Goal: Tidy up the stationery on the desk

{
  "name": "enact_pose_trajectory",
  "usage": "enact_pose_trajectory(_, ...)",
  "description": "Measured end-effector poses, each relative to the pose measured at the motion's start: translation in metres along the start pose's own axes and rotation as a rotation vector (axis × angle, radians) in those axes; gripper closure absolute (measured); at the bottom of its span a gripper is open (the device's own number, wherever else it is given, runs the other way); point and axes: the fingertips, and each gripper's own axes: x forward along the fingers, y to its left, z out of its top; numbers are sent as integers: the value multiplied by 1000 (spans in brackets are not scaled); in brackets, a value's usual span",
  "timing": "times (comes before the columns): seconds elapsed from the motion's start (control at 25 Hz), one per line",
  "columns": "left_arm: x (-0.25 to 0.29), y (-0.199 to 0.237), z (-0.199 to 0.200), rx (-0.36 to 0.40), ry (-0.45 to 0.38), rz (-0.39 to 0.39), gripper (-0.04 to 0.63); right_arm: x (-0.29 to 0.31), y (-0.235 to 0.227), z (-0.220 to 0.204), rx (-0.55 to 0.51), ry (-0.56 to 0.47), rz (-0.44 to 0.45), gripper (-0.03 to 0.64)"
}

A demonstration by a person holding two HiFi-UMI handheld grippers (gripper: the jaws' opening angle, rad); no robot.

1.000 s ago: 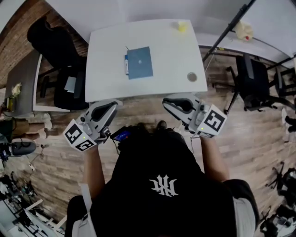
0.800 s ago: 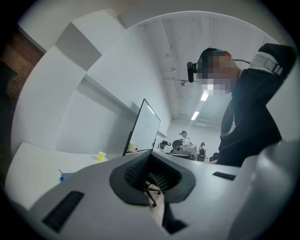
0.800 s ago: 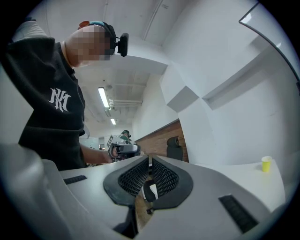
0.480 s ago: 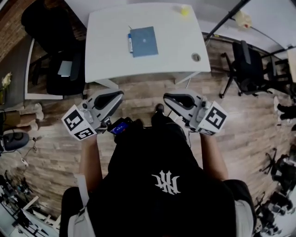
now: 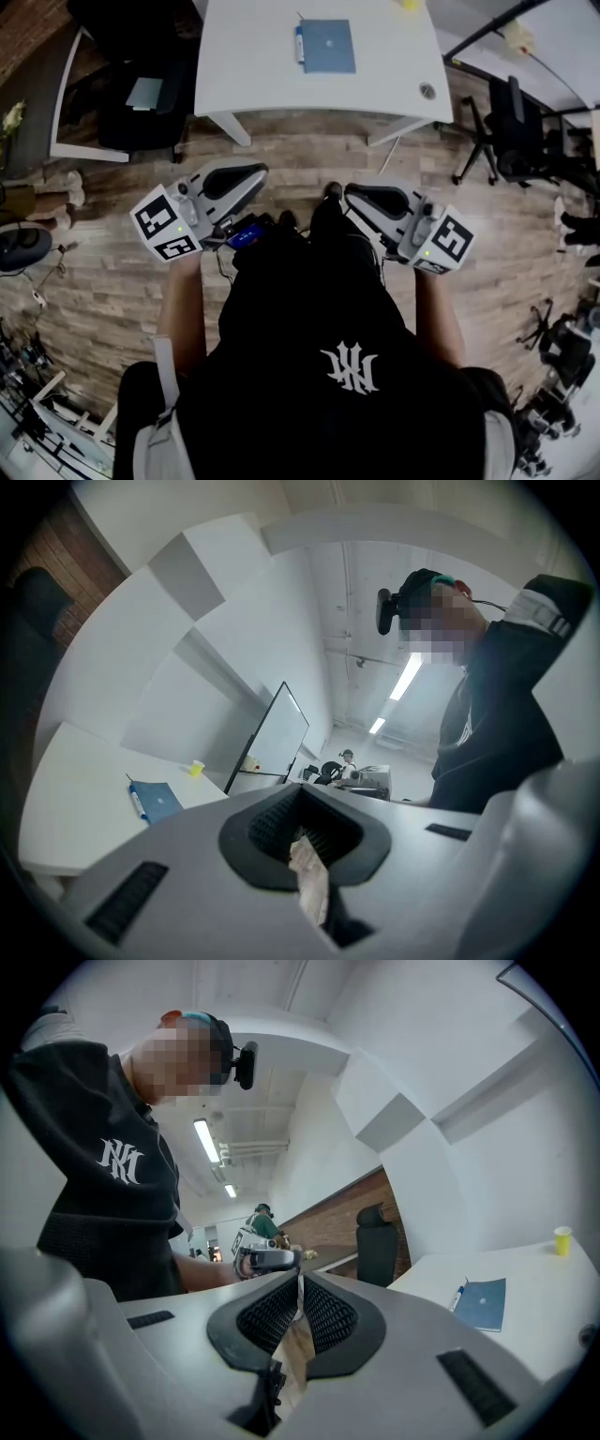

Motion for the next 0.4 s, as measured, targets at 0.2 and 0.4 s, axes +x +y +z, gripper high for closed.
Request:
enact_pose_trajectory(0.2, -6, -7, -1, 3, -3, -19, 594, 6, 12, 5, -20, 4, 5, 569)
enact_pose_trajectory(0.4, -14, -23, -10, -21, -12, -36, 594, 3, 30, 0, -10, 1, -1, 569)
